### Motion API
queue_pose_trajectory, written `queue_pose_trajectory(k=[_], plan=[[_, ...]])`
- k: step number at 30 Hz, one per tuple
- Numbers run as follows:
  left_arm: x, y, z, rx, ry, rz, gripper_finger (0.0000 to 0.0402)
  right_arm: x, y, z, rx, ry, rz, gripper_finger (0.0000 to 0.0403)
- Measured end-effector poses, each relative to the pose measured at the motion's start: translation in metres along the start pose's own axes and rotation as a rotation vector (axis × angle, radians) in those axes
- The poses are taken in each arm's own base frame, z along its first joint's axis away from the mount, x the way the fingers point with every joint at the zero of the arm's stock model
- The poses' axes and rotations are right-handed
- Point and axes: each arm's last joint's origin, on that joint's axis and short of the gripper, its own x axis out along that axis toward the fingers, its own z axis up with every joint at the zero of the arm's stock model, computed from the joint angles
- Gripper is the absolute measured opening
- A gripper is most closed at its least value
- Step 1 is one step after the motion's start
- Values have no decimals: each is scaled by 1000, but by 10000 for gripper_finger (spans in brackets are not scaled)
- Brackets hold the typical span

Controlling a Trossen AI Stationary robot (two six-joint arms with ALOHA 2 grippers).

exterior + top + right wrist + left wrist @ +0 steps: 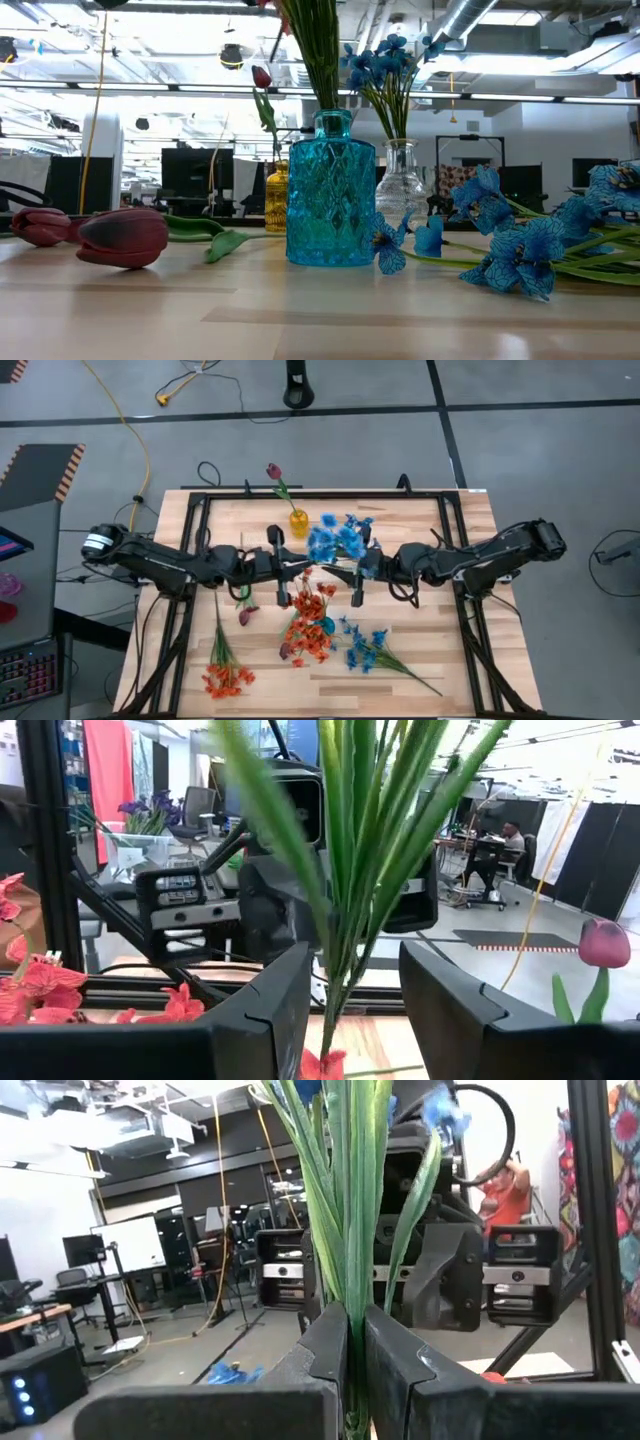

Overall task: Sort flowers into vase by color
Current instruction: Put the left blue flowers into the transparent vase

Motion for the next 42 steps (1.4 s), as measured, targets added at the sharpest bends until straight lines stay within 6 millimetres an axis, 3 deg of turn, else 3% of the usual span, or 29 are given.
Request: queue_pose_trajectory(k=[8,17,26,32,42], plan=[[22,-8,-7,27,24,-6,9,0,0,0,0,-1,1,179],[26,-10,-11,29,36,-6,9,0,0,0,-2,-2,0,177],[26,-10,-10,29,35,-6,14,0,0,1,4,-11,-1,105],[25,-10,-11,31,39,-3,60,0,0,1,3,-13,-10,66],[25,-10,-11,0,43,14,151,-4,-2,6,4,-17,-24,62]])
